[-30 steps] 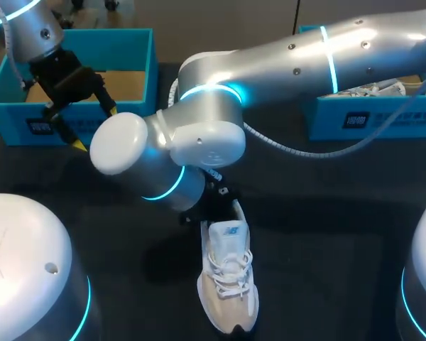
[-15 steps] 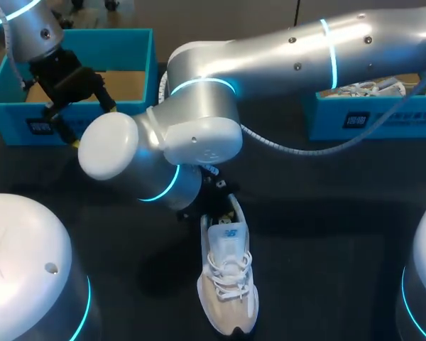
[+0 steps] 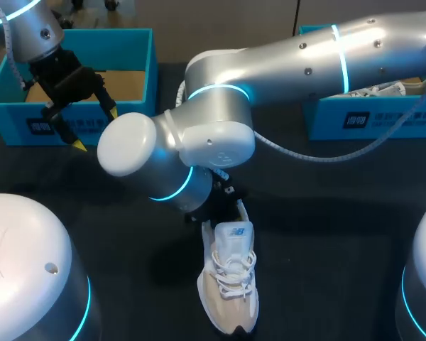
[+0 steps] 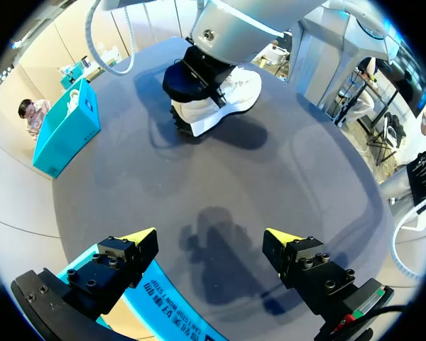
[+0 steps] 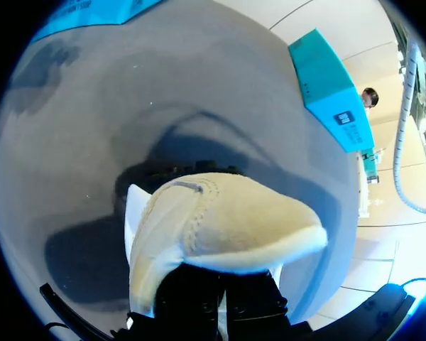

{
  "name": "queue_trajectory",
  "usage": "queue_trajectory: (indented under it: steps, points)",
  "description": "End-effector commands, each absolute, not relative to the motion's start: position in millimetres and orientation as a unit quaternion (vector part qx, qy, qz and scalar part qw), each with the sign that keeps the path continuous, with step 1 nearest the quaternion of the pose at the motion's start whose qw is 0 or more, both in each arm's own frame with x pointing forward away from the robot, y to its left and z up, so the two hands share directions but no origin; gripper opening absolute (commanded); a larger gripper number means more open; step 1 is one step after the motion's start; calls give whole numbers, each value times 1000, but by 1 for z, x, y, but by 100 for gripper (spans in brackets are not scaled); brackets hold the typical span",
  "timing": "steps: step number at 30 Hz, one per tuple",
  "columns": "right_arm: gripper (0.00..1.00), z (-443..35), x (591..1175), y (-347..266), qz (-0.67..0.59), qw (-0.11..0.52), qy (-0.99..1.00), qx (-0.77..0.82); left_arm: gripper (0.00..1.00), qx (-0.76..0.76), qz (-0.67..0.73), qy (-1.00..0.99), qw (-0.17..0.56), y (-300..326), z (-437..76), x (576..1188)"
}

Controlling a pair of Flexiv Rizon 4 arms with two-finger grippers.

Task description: Take the shoe out of the shoebox, open the shoe tongue, remove and reinsert the insole, then place the shoe into the shoebox

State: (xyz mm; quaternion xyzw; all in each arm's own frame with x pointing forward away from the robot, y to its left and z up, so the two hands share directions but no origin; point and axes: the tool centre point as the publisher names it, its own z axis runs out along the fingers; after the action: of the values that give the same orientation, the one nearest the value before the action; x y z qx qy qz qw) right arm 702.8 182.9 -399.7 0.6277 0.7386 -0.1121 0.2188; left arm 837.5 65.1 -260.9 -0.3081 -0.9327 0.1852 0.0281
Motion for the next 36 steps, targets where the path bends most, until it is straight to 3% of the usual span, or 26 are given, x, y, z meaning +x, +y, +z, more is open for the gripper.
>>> queue_trajectory:
  steps: [1, 11, 17, 29, 36]
  points:
    - [0, -412, 696, 182, -80, 215, 693, 683, 100, -308, 183, -933, 28, 65, -260, 837]
    - [0, -375, 685, 194, -50, 219, 695, 683, 100, -308, 183, -933, 28, 65, -260, 837]
    - [0, -363, 684, 195, -27, 185, 700, 689, 100, -308, 183, -933, 28, 65, -260, 837]
    - [0, -402, 684, 200, -23, 90, 709, 699, 100, -308, 183, -933, 28, 65, -260, 837]
    - [0, -415, 681, 207, -28, 70, 708, 703, 100, -308, 183, -933, 28, 65, -260, 837]
